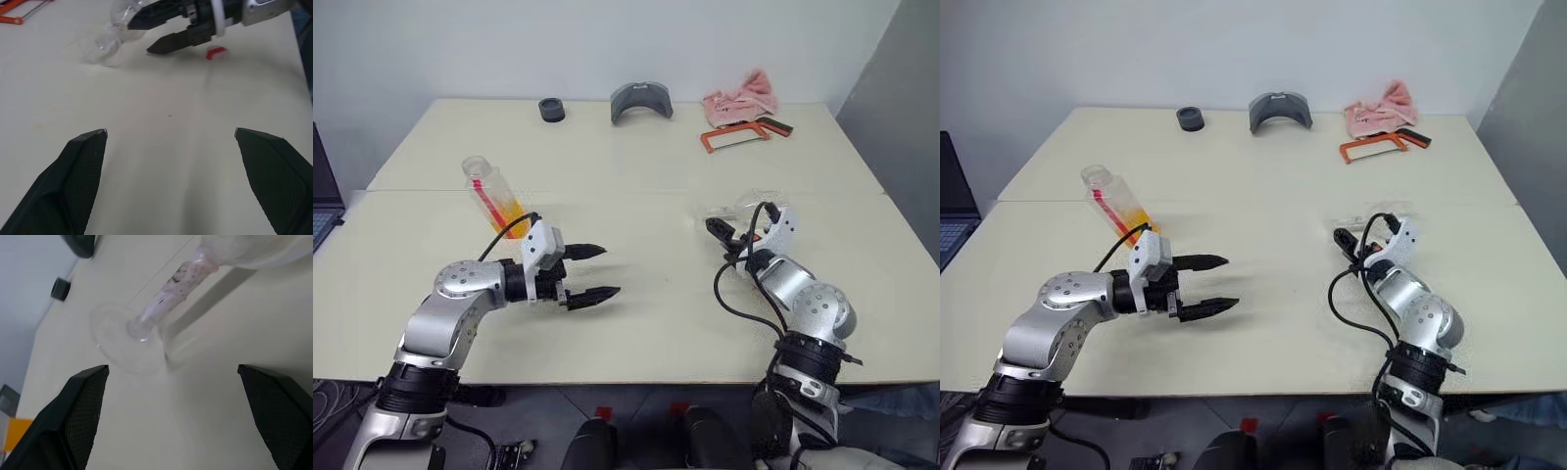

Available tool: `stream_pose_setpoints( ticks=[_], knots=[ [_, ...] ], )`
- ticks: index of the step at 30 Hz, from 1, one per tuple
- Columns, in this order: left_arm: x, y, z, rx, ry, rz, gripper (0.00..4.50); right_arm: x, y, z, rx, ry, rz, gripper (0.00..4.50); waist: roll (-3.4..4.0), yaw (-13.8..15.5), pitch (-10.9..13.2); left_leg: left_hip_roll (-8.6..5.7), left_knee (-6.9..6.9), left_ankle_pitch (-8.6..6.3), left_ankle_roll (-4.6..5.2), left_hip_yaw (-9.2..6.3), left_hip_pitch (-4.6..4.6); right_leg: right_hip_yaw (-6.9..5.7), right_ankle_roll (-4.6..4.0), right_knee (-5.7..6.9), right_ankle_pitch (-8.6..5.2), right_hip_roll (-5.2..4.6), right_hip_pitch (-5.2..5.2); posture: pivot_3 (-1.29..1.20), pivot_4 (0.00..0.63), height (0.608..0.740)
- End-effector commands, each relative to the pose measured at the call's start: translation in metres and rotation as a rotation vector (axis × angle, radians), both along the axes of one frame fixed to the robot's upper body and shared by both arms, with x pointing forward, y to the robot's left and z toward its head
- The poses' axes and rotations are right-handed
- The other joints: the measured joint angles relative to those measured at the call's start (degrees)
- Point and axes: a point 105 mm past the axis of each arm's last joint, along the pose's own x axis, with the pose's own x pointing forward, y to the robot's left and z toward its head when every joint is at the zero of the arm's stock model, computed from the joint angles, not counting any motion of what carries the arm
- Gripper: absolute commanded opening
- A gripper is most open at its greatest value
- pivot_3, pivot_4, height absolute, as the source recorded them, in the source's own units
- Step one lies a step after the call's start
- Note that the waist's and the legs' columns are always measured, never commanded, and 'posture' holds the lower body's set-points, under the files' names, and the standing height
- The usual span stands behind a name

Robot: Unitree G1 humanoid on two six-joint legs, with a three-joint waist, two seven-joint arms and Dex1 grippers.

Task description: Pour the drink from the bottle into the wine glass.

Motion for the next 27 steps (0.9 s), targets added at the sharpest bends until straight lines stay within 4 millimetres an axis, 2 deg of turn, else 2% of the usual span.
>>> stream_pose_setpoints(
  ticks=[1,8,17,23,26,27],
  knots=[
    [-0.002,-0.002,0.008,0.027,-0.032,-0.052,4.48,0.015,-0.005,0.018,0.146,-0.037,-0.091,4.50,0.00,0.0,0.0,0.01,-0.01,0.00,0.00,0.01,0.00,0.00,0.00,-0.01,0.00,0.00,0.00,0.00,0.150,0.740],
    [-0.001,-0.007,0.009,0.021,-0.033,-0.060,4.48,0.031,-0.009,0.013,0.244,-0.007,-0.164,4.50,0.02,-0.4,0.0,0.03,-0.07,0.00,0.01,0.14,0.02,0.06,-0.01,-0.04,-0.01,0.00,-0.03,0.00,0.150,0.740],
    [-0.001,-0.007,0.007,0.023,-0.029,-0.063,4.48,0.051,0.002,0.012,0.349,0.022,-0.199,4.50,0.02,-1.6,0.0,0.06,-0.08,0.03,0.05,0.26,0.13,0.11,-0.01,0.01,-0.01,0.01,-0.02,0.00,0.150,0.740],
    [-0.001,-0.006,0.004,0.029,-0.029,-0.063,4.48,0.060,0.006,0.004,0.414,0.051,-0.224,4.50,0.02,-1.7,0.0,0.10,-0.16,0.03,0.06,0.47,0.34,0.24,-0.01,0.01,-0.01,0.04,0.04,0.00,0.150,0.740],
    [0.000,-0.006,0.002,0.036,-0.029,-0.063,4.50,0.064,0.008,0.003,0.425,0.055,-0.222,3.89,0.01,-1.7,0.0,0.11,-0.15,0.03,0.06,0.51,0.38,0.26,-0.01,0.01,-0.01,0.03,0.07,0.00,0.150,0.740],
    [0.000,-0.006,0.001,0.039,-0.030,-0.064,4.50,0.066,0.009,0.003,0.433,0.055,-0.225,3.53,0.01,-1.7,0.0,0.11,-0.16,0.03,0.06,0.52,0.38,0.26,-0.01,0.01,-0.01,0.04,0.07,0.00,0.150,0.740]
  ],
)
